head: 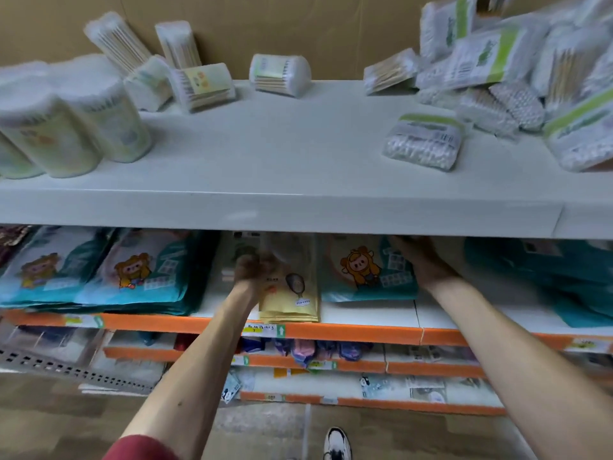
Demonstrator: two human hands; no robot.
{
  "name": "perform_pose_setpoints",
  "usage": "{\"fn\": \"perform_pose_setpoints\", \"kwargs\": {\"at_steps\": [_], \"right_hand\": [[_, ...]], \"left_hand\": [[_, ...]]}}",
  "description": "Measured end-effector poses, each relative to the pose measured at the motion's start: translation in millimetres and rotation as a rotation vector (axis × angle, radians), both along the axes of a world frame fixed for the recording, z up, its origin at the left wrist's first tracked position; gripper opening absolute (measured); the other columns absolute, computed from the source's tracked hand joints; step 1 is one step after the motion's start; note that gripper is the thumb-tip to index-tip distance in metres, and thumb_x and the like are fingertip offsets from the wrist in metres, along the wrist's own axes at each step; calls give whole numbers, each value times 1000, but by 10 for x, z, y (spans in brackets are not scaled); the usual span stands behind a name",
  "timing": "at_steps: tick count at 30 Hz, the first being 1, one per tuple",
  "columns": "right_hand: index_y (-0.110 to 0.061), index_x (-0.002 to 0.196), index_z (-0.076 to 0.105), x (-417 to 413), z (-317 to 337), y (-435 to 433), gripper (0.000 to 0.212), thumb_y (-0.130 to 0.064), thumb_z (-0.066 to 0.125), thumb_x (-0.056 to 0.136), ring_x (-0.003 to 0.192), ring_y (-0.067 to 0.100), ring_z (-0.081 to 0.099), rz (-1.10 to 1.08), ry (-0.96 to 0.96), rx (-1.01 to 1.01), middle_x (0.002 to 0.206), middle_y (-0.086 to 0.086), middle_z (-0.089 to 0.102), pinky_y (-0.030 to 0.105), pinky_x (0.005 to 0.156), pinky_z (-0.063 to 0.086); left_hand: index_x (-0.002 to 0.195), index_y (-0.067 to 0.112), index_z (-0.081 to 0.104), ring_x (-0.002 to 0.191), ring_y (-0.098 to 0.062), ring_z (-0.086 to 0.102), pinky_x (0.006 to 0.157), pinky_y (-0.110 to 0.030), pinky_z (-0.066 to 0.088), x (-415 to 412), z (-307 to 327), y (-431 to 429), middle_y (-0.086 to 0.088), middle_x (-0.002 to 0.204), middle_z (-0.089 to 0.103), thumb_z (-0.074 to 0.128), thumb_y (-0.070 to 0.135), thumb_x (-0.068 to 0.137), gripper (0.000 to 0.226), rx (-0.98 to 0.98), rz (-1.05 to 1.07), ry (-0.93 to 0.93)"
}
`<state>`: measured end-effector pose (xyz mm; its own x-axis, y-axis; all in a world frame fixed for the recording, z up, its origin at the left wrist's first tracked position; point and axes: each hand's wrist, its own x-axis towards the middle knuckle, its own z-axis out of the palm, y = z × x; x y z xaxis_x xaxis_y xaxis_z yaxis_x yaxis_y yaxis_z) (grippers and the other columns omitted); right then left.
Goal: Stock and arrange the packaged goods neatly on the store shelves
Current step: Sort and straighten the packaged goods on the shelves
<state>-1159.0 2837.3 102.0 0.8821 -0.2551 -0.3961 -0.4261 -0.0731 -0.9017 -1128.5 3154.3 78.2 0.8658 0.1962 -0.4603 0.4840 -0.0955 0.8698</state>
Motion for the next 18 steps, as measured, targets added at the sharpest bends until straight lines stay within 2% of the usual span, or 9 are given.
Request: {"fn": "perform_pose_setpoints", "kwargs": {"at_steps": [2, 4, 6, 9, 10, 12, 14, 16, 18], "right_hand": [[-14, 111, 59, -57, 37, 80, 31, -37, 63, 92, 81, 25, 72, -45, 6, -24, 100, 14, 70, 38, 68, 58], [-8, 109, 58, -119, 84, 146, 24, -28, 59, 95, 77, 26, 70, -66, 16, -32, 94, 15, 69, 34, 60, 57], [-8, 105, 57, -151, 89, 182, 19, -25, 58, 96, 75, 26, 69, -120, 29, -32, 91, 15, 68, 31, 55, 55], [-9, 100, 56, -190, 91, 258, 13, -21, 58, 96, 77, 28, 67, -208, 48, -38, 90, 15, 66, 35, 62, 55], [-8, 100, 57, -207, 83, 295, 12, -19, 59, 95, 76, 27, 66, -237, 40, -36, 89, 14, 66, 35, 64, 55], [-6, 104, 58, -254, 83, 358, 12, -14, 60, 94, 72, 23, 65, -292, 26, -38, 84, 11, 65, 35, 65, 55], [-7, 102, 58, -331, 105, 429, 9, -13, 60, 94, 68, 21, 64, -334, 30, -24, 80, 9, 65, 34, 64, 55], [-8, 96, 59, -422, 150, 506, 7, -14, 60, 95, 69, 22, 66, -356, 36, 6, 82, 10, 66, 35, 63, 56], [-5, 99, 61, -508, 202, 568, 10, -15, 61, 95, 72, 25, 67, -371, 19, 9, 85, 12, 68, 40, 69, 57]], "left_hand": [[75, 3, 62, 47, -17, 60, 40, -26, 50, 23, -62, -22, -13, 71, 65, 64, -1, 86, 12, 145, -17, -49], [85, 0, 64, 67, -25, 66, 50, -29, 51, 30, -106, -53, -18, 87, 70, 67, 8, 84, 9, 272, -60, -42], [80, -3, 58, 77, -24, 62, 55, -24, 36, 20, -144, -40, -16, 85, 66, 65, 7, 82, 12, 388, -55, -82], [64, 10, 41, 64, -14, 43, 44, -14, 27, -12, -185, -46, -4, 67, 49, 57, -7, 81, 29, 384, -147, -126], [66, 14, 40, 61, -14, 43, 44, -11, 30, -40, -161, -23, -4, 66, 47, 55, -9, 79, 31, 442, -206, -175], [78, 15, 44, 67, -21, 56, 51, -25, 44, -25, -299, 106, -4, 73, 58, 57, 8, 70, 17, 548, -241, -289], [99, 5, 51, 86, -30, 63, 70, -39, 53, -19, -359, 216, -12, 94, 65, 55, 13, 68, 32, 528, -256, -338], [118, -3, 51, 105, -36, 58, 91, -35, 49, -64, -236, 266, -20, 115, 60, 57, 2, 74, 45, 494, -281, -378], [126, -1, 50, 105, -39, 58, 90, -37, 49, -164, 1, 300, -22, 118, 59, 53, 9, 81, 45, 488, -316, -396]]}}
